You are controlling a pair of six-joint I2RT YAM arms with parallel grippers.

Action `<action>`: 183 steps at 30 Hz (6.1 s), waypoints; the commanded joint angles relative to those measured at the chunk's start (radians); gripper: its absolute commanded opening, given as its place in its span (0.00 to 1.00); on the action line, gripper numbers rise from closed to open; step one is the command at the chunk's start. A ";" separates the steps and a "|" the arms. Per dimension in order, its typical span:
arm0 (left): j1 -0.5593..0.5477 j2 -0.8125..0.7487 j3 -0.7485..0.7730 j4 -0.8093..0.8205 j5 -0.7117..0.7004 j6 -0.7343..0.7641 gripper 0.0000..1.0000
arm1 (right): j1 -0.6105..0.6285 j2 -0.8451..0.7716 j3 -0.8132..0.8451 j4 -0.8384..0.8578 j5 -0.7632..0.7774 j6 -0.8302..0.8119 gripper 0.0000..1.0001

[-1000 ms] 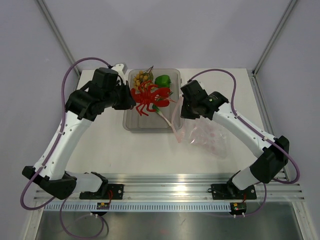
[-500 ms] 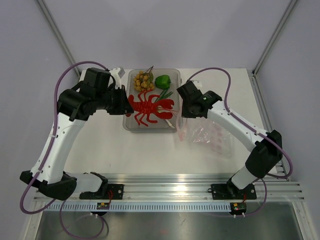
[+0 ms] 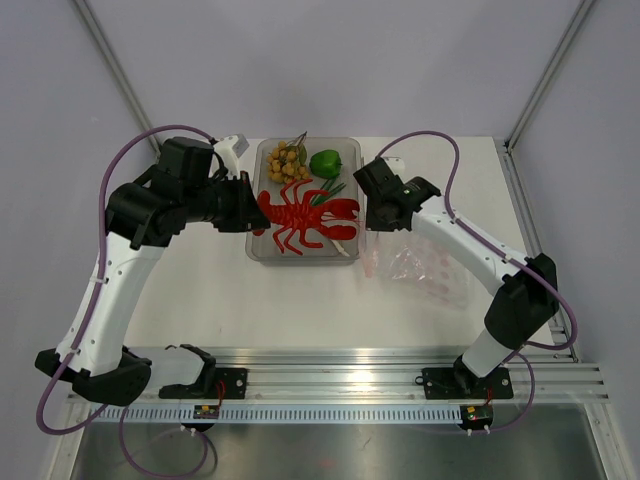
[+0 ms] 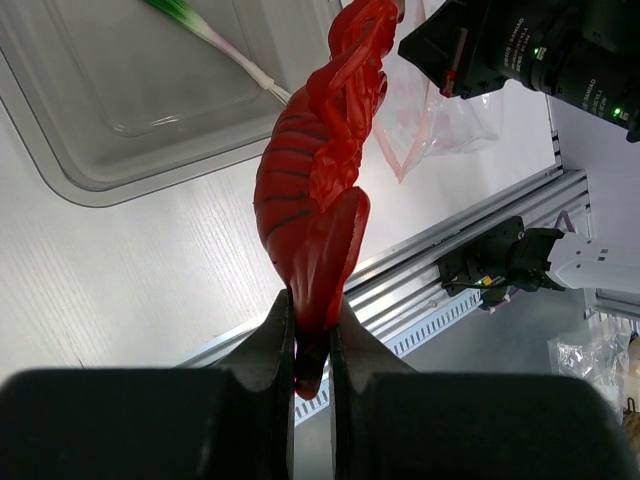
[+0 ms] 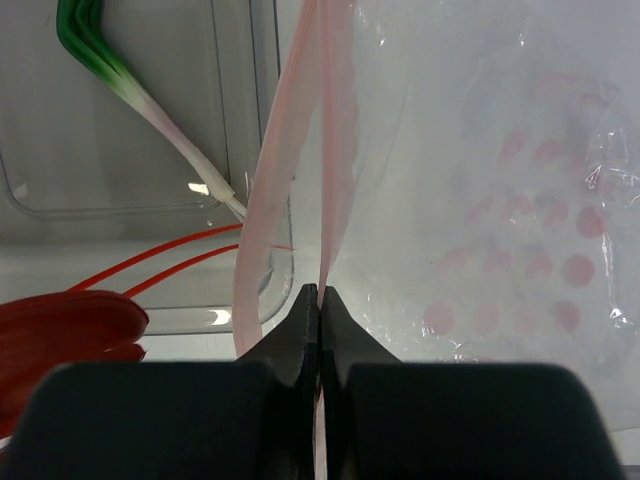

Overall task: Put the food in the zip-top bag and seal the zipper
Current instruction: Place the fake lobster in the zipper food storage bag.

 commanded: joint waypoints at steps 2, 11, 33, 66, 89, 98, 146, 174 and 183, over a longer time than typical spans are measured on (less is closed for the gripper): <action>0.006 -0.050 0.038 0.057 0.045 0.008 0.00 | -0.038 -0.001 0.024 0.015 0.034 -0.020 0.00; 0.012 -0.052 0.056 0.063 0.062 0.008 0.00 | -0.068 -0.001 -0.005 0.026 0.017 -0.034 0.00; -0.006 -0.004 -0.128 0.240 0.182 -0.052 0.00 | -0.072 -0.096 -0.037 0.072 -0.110 0.000 0.00; -0.060 0.117 -0.184 0.341 0.185 -0.083 0.00 | 0.020 -0.093 0.085 0.081 -0.236 0.006 0.00; -0.006 0.201 -0.042 0.270 0.189 -0.035 0.00 | 0.060 -0.100 0.010 0.126 -0.242 -0.098 0.00; 0.005 0.206 -0.031 0.254 0.243 -0.023 0.00 | 0.060 -0.093 -0.025 0.127 -0.174 -0.131 0.00; -0.018 0.253 -0.178 0.349 0.292 -0.072 0.00 | 0.063 -0.154 -0.053 0.256 -0.226 -0.109 0.00; -0.081 0.345 -0.226 0.484 0.271 -0.166 0.00 | 0.162 -0.097 0.028 0.313 -0.320 -0.079 0.00; -0.086 0.367 -0.253 0.533 0.244 -0.183 0.00 | 0.215 -0.085 0.062 0.336 -0.351 -0.054 0.00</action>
